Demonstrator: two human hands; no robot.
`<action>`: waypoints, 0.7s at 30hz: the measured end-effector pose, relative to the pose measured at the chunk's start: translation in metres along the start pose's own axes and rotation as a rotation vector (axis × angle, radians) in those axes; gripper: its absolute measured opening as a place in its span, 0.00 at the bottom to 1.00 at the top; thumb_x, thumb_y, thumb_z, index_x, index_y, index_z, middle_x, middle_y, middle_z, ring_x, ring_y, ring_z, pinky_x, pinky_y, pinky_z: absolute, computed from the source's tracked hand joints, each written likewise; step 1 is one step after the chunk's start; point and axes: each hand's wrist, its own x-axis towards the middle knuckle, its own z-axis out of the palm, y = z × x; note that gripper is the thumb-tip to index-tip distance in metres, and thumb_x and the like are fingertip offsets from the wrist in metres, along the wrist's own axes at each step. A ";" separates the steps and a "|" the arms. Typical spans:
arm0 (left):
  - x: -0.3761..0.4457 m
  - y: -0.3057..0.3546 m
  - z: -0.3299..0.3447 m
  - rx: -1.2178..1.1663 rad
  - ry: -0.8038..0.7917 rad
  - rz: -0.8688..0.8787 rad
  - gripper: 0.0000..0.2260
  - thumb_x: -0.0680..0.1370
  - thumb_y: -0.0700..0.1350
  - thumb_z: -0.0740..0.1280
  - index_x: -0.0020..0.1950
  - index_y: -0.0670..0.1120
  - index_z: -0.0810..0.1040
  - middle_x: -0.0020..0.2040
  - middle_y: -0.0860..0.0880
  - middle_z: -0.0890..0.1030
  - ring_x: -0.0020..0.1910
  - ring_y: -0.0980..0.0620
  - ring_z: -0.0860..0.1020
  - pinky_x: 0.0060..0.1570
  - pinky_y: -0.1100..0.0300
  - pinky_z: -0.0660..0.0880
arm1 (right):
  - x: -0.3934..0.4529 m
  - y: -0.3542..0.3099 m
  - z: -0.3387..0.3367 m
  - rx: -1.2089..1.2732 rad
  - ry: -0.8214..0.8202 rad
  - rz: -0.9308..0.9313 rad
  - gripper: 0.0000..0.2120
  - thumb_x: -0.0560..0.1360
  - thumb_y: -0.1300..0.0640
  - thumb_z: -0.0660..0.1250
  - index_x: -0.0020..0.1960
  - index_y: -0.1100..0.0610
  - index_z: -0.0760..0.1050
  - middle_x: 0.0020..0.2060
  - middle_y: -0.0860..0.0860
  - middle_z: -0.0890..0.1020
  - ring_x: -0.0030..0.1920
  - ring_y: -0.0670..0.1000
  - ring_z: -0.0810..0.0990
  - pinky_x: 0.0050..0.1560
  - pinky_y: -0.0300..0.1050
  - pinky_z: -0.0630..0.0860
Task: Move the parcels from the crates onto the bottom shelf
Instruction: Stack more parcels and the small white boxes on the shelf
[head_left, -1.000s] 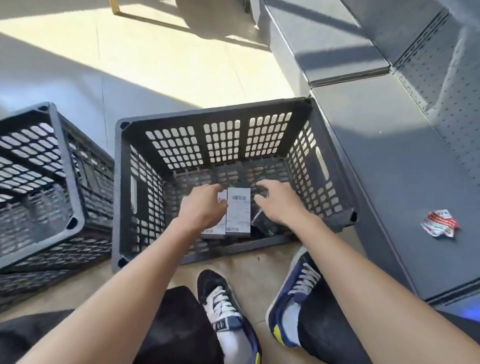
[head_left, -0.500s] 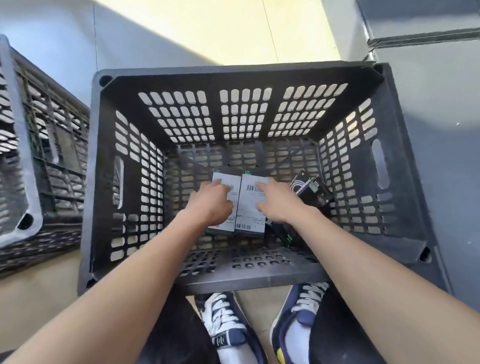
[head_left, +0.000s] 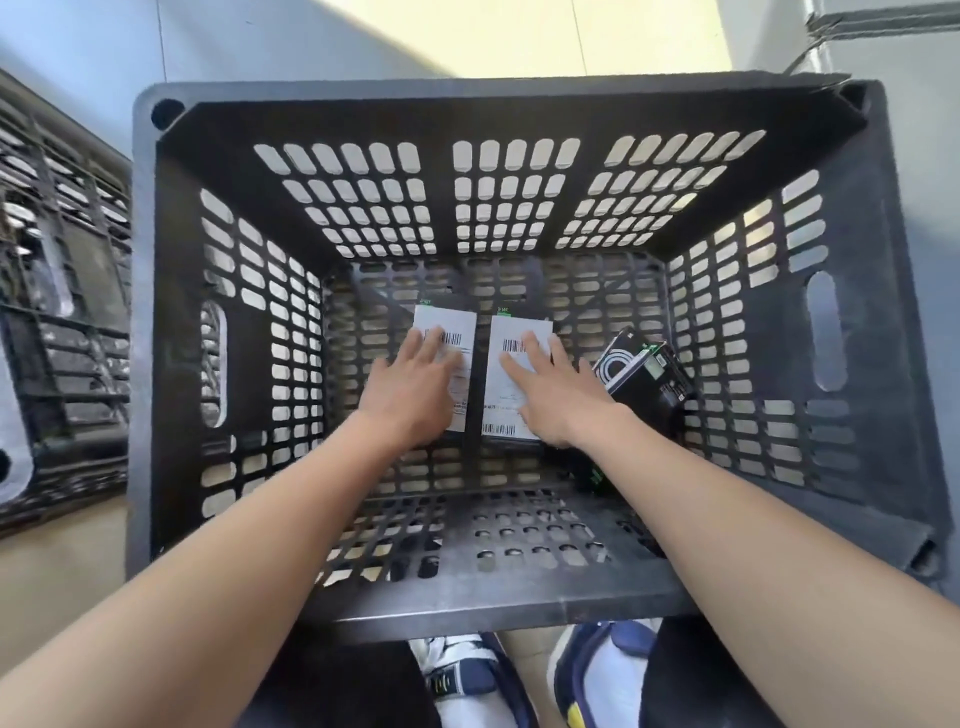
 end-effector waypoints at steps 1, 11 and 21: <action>0.001 -0.003 -0.001 -0.014 0.018 0.002 0.25 0.80 0.43 0.61 0.77 0.53 0.62 0.83 0.49 0.49 0.81 0.47 0.46 0.71 0.37 0.63 | 0.001 0.002 -0.002 0.004 0.025 -0.004 0.38 0.81 0.63 0.55 0.81 0.45 0.38 0.79 0.51 0.32 0.79 0.59 0.32 0.78 0.65 0.46; 0.013 0.008 0.007 -0.189 0.165 -0.150 0.20 0.79 0.47 0.63 0.71 0.51 0.67 0.79 0.47 0.56 0.81 0.40 0.45 0.67 0.33 0.65 | 0.010 -0.010 0.003 0.161 0.220 -0.004 0.30 0.83 0.48 0.60 0.80 0.51 0.52 0.81 0.53 0.40 0.79 0.61 0.35 0.70 0.62 0.68; 0.020 -0.001 0.019 -0.185 0.153 -0.201 0.36 0.78 0.64 0.64 0.80 0.56 0.51 0.82 0.53 0.42 0.81 0.38 0.45 0.67 0.31 0.66 | 0.018 -0.030 0.013 0.103 0.275 0.083 0.41 0.76 0.42 0.68 0.77 0.56 0.48 0.79 0.58 0.36 0.77 0.68 0.33 0.70 0.69 0.63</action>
